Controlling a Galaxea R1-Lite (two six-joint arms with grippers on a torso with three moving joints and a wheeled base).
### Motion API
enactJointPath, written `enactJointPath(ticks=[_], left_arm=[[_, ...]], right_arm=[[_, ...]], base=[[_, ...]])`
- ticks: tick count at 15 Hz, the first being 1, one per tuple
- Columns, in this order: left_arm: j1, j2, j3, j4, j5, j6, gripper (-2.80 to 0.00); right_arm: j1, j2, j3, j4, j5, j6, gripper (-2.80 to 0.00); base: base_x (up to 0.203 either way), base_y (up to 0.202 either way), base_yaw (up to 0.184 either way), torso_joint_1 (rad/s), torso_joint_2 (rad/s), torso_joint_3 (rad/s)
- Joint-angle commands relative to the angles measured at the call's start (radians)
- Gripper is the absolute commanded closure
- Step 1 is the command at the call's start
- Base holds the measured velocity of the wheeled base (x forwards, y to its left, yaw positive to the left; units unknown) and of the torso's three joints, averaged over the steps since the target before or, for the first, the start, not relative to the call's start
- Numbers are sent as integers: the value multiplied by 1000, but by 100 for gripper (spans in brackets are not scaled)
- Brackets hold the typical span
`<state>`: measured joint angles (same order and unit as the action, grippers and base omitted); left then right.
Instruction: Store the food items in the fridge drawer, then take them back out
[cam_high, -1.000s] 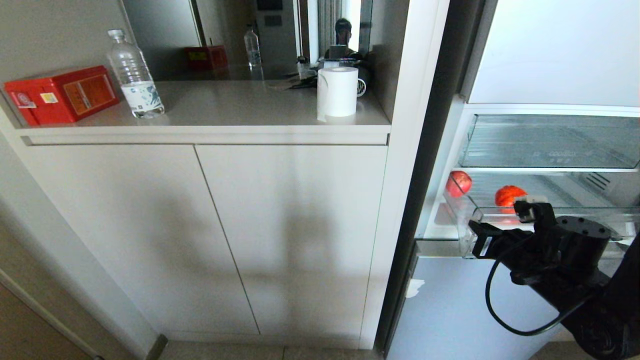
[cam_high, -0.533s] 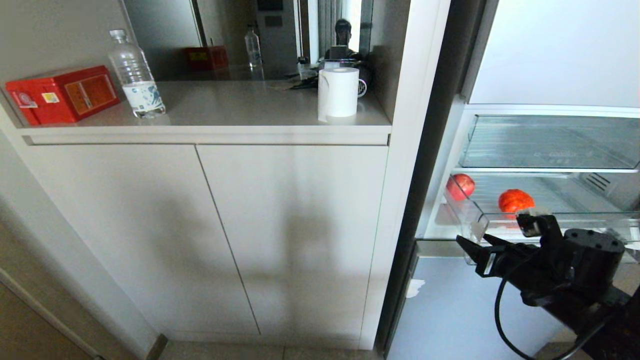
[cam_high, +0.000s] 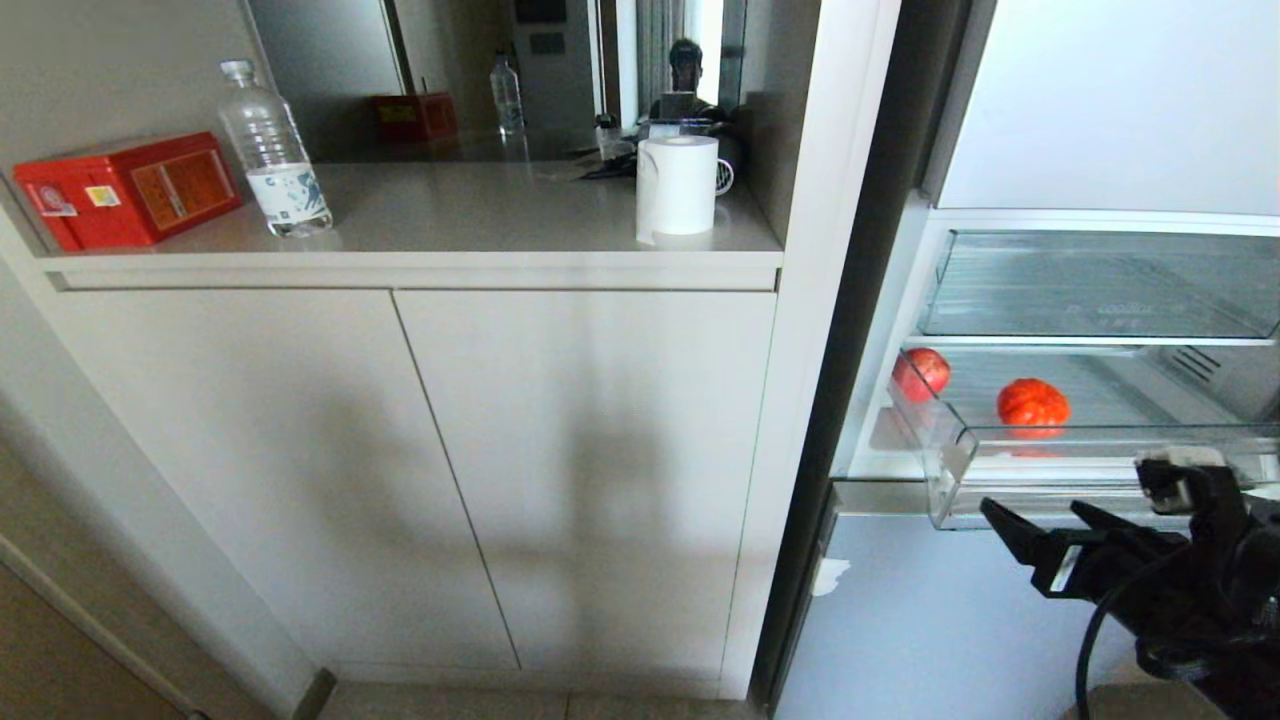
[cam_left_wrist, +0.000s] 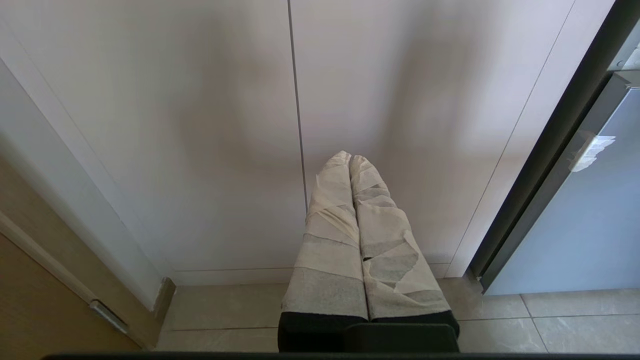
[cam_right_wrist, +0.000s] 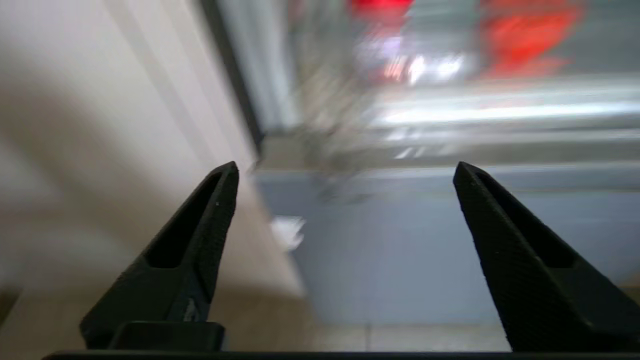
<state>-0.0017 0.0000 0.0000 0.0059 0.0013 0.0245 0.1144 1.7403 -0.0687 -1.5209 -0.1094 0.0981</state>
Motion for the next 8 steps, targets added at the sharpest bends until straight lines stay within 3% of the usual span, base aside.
enactJointPath(ticks=[1,2,4,8], left_arm=[[0,2,0,0,0,0,0],[0,2,0,0,0,0,0],[0,2,0,0,0,0,0],[0,2,0,0,0,0,0]], right_arm=[[-83,-77,-45,-9,-6,-16,-280],[-130,-90,-90,9,-6,-37,0],[-176,-129,-201,161,-1,-51,0],[-226,-189,-525,705,42,-58,0]], base=[[0,0,0,0,0,0],[0,0,0,0,0,0],[0,0,0,0,0,0],[0,0,0,0,0,0]])
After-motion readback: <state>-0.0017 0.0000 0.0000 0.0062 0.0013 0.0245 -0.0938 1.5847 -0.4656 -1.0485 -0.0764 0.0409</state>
